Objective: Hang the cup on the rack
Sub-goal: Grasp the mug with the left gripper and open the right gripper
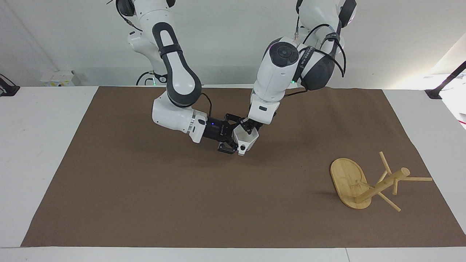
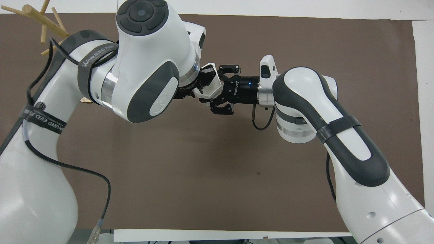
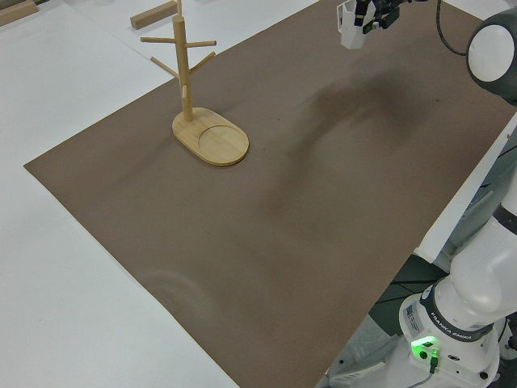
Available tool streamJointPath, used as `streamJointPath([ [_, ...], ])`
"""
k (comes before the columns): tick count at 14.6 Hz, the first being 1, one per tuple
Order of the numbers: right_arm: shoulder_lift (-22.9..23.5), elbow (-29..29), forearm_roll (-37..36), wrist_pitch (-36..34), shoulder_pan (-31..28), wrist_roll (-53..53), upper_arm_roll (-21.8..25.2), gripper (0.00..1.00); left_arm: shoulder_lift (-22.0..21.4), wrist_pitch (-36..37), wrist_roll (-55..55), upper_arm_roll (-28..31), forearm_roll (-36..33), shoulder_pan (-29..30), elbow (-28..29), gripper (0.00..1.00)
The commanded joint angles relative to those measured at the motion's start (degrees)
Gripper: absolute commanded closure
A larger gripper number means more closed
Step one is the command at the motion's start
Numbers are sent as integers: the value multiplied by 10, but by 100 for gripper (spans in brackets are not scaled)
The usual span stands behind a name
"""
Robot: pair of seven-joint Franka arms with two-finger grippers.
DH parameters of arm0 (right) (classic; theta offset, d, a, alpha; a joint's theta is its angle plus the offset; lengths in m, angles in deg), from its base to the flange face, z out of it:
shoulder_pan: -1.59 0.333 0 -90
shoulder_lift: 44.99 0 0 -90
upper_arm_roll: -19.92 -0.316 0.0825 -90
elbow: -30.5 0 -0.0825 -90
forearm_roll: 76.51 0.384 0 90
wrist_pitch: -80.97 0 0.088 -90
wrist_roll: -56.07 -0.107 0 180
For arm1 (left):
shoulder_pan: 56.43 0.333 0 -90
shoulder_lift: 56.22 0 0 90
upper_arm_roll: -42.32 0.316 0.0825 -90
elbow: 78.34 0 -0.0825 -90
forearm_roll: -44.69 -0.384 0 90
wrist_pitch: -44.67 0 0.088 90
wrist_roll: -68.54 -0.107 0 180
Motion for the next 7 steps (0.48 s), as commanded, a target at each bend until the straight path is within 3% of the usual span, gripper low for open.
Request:
streamJointPath([
  [1,-1,2,12,6,-2,-8,-4,72,-6,-12,2,7,-2,-7,9,100],
  [2,-1,3,11,5,-2,-8,-4,68,-6,-12,2,7,-2,-6,9,100],
  [3,-1,3,11,5,-2,-8,-4,54,-6,-12,2,7,-3,-5,9,100],
  [4,-5,1,11,5,-3,-10,-4,21,-6,-13,2,7,-3,-4,9,100],
  [5,-13,-2,10,5,-4,-10,-3,0,-6,-14,2,8,-3,-4,9,100],
  [7,-32,-11,6,2,-11,-9,-2,0,-6,-18,2,9,-9,-3,9,100],
])
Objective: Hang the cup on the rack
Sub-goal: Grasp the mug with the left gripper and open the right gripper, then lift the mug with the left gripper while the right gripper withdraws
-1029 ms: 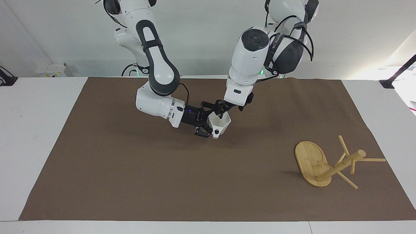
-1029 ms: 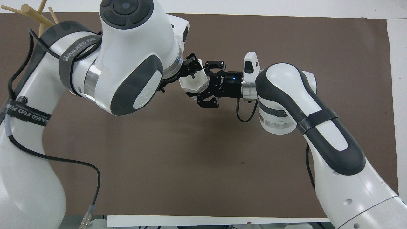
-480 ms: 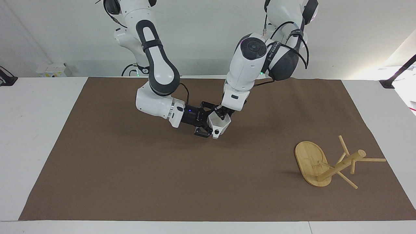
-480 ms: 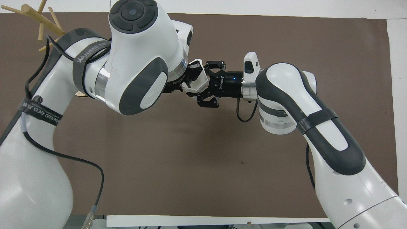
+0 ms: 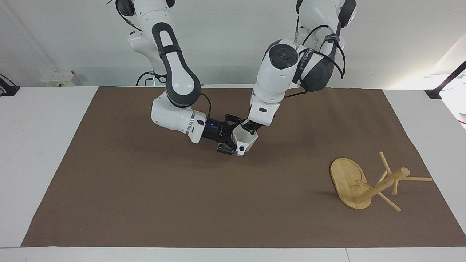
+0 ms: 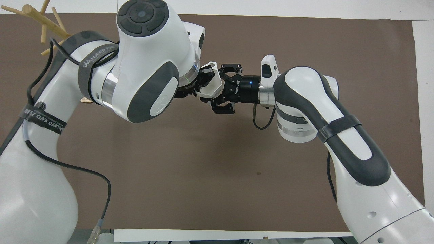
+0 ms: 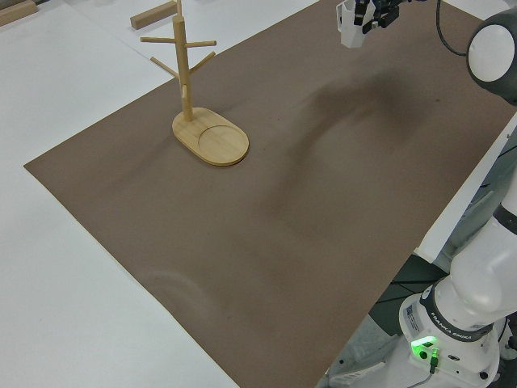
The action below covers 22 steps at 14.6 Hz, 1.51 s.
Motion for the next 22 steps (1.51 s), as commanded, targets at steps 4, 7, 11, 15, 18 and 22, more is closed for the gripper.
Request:
streamJointPath([
  [4,-66,-44,-82,-97,-104,5,-1,0,-6,-24,5,11,-21,24,11,100],
  [7,-66,-36,-213,-203,-209,6,-1,0,-33,-46,3,10,-40,61,47,100],
  [11,-75,-6,-384,-256,-311,-1,1,0,-111,-222,4,8,-46,116,200,100],
  [15,-96,32,-552,-263,-355,-103,1,0,-173,-500,5,8,-45,133,406,100],
  [18,-124,57,-660,-279,-367,-230,3,0,-199,-635,16,8,-42,133,494,100],
  [22,-166,127,-822,-335,-359,-433,-5,0,-226,-874,74,7,-39,152,607,100],
])
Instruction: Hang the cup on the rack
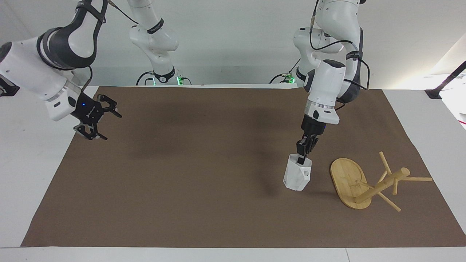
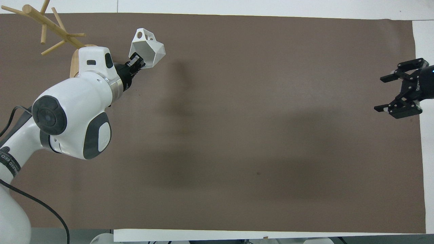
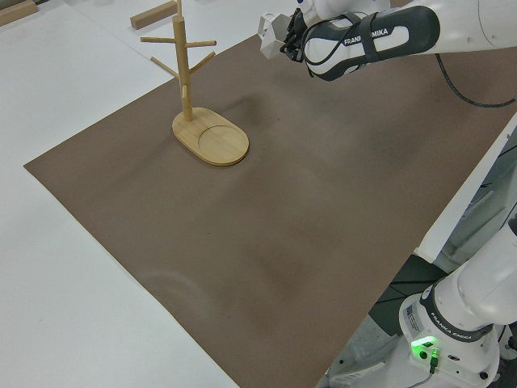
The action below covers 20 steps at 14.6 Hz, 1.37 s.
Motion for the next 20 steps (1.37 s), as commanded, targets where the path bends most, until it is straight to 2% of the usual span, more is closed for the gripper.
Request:
streamJointPath([
  [1,-18,56,-84,-54,3,-127,-12,0,-33,-180,45,-4,-4,28,99,100],
  [6,-16,149,-168,-185,39,-372,-12,0,-13,-207,77,-5,-4,74,102,100],
  [10,-12,180,-173,-231,53,-533,-11,0,26,-207,95,-6,-8,112,89,100],
  [14,-31,171,-179,-253,152,-602,52,0,45,-207,95,-6,-9,123,77,100],
  [20,-23,161,-169,-241,149,-612,54,0,44,-201,96,-6,-8,146,78,100],
])
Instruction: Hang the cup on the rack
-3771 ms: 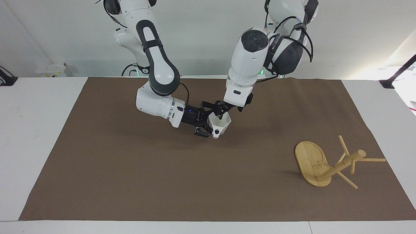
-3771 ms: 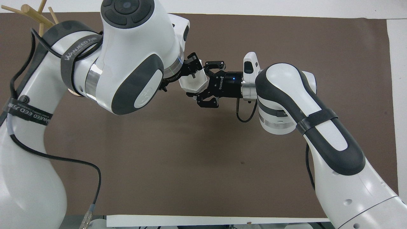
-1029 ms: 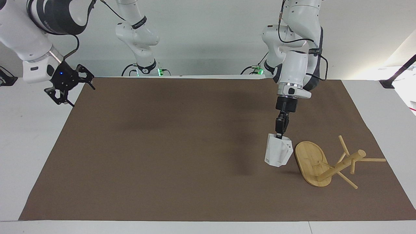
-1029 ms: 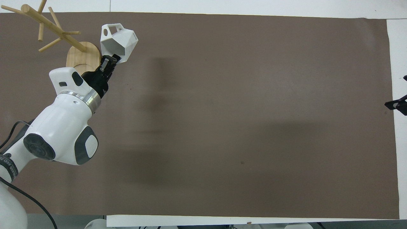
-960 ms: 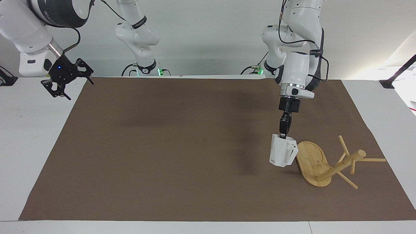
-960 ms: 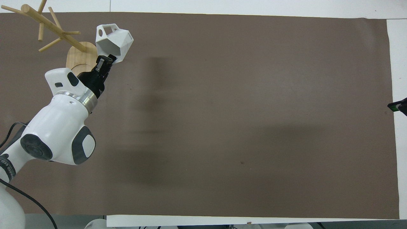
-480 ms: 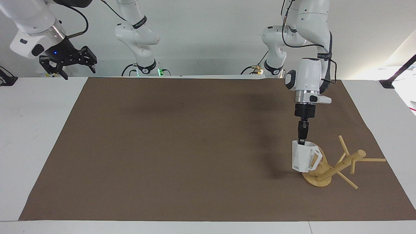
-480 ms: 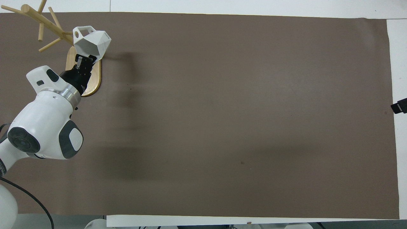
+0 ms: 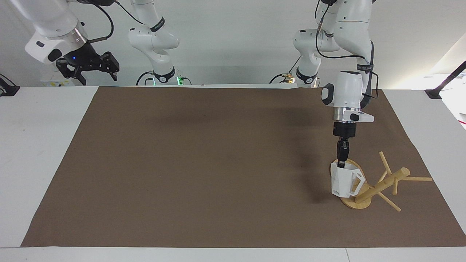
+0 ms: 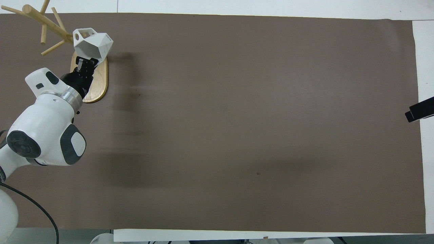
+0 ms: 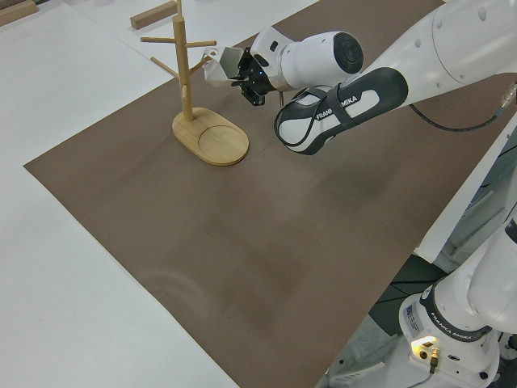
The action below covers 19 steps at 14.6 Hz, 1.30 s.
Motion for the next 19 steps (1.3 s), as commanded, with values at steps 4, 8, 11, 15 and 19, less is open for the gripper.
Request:
streamJointPath([
  [4,2,-4,0,-3,-1,-28,0,0,-1,40,2,-1,-6,13,-12,43],
  [8,2,-4,0,1,-2,-28,0,0,-36,92,2,-1,-6,7,-7,40],
  [11,2,-2,0,1,-2,-27,0,0,-124,261,-7,0,-8,4,-6,11],
  [15,2,-3,0,3,-2,-29,0,0,-162,615,-182,0,-12,24,-128,1],
  [19,1,-4,0,2,-3,-29,0,0,-155,814,-412,0,-12,63,-227,1],
])
